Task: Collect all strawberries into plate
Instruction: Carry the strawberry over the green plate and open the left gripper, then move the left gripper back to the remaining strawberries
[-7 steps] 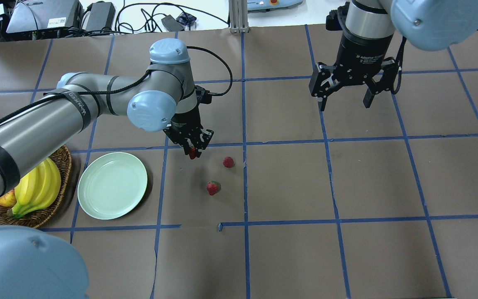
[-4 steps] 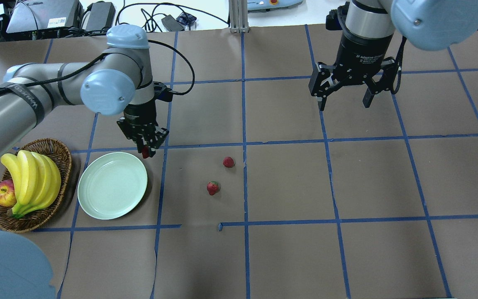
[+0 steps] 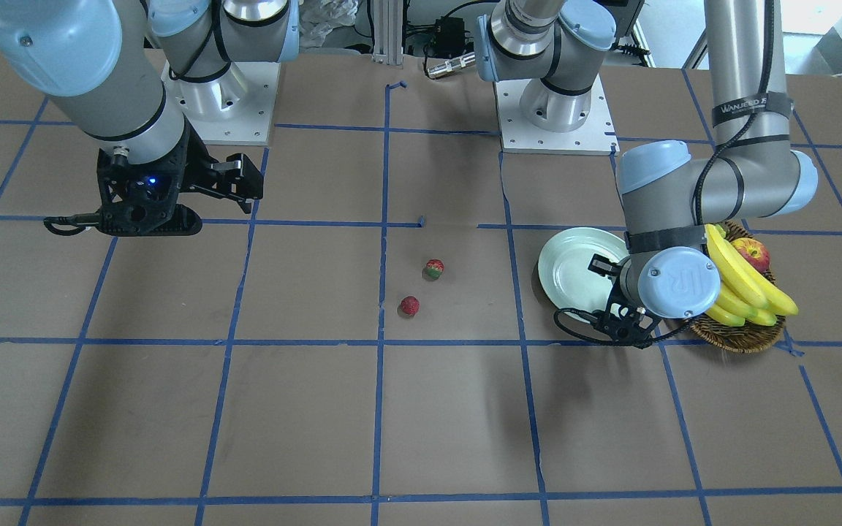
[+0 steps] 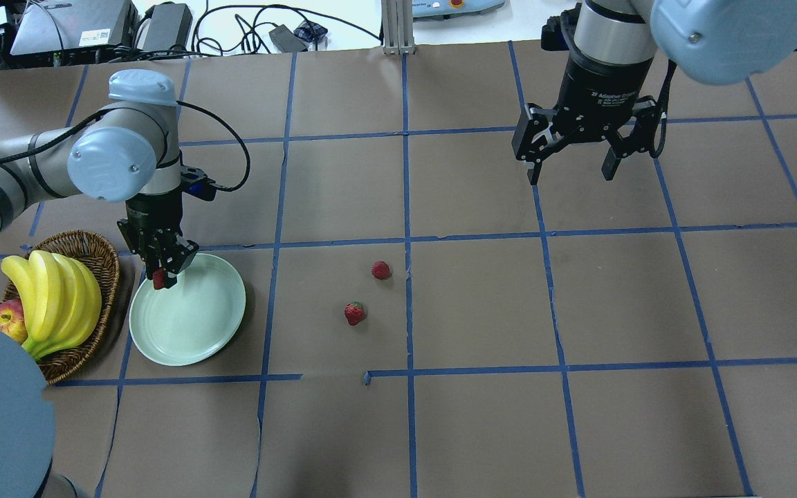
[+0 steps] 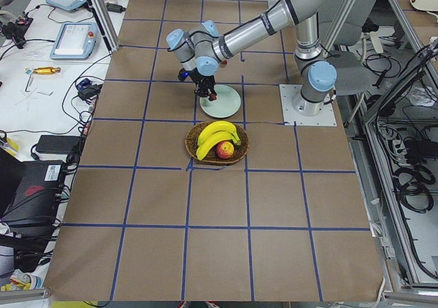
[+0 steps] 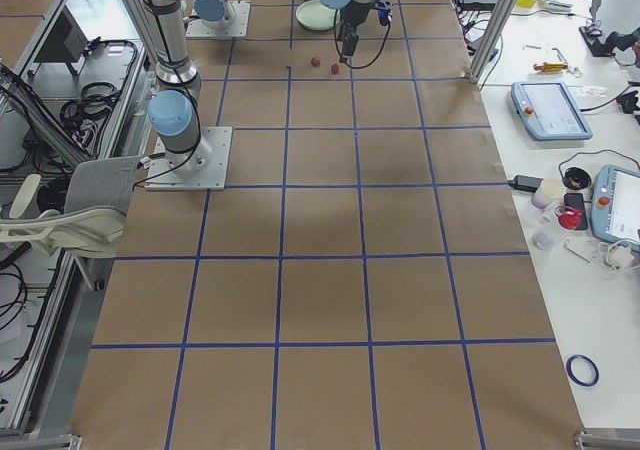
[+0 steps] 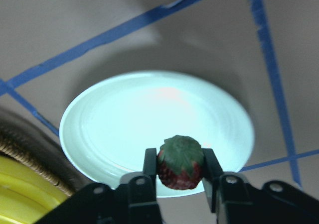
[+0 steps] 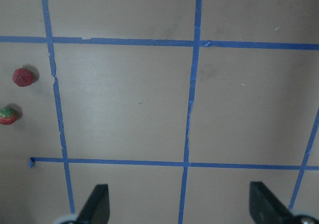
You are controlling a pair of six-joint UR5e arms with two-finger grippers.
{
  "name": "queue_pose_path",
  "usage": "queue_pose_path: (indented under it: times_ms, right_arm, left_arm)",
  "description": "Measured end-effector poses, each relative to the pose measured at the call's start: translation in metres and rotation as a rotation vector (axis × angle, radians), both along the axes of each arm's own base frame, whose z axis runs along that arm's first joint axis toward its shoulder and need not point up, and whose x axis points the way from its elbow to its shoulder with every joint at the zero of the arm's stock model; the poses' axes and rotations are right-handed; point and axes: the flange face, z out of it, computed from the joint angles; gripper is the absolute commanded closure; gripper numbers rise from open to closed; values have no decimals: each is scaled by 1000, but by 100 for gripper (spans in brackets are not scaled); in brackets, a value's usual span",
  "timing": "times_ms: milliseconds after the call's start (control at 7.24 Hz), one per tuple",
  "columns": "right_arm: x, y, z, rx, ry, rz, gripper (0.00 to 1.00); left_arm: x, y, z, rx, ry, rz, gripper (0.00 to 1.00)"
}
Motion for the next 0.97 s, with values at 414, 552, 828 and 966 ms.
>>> queue_pose_path:
  times_ms: [414,552,828,966]
  right_arm:
    - [0,0,-1,2,0,1,0]
    - [1,0,-1,2,0,2,0]
    - [1,0,-2,3,0,2,0]
    - [2,0,-2,3,0,2,0]
  left_arm:
    - [6,2,-2,2,2,14,11]
    - [4,3,3,-3,1,15,11]
    - [-22,4,15,-42,1,36,8]
    - [-49,6,22,-75,10,67,8]
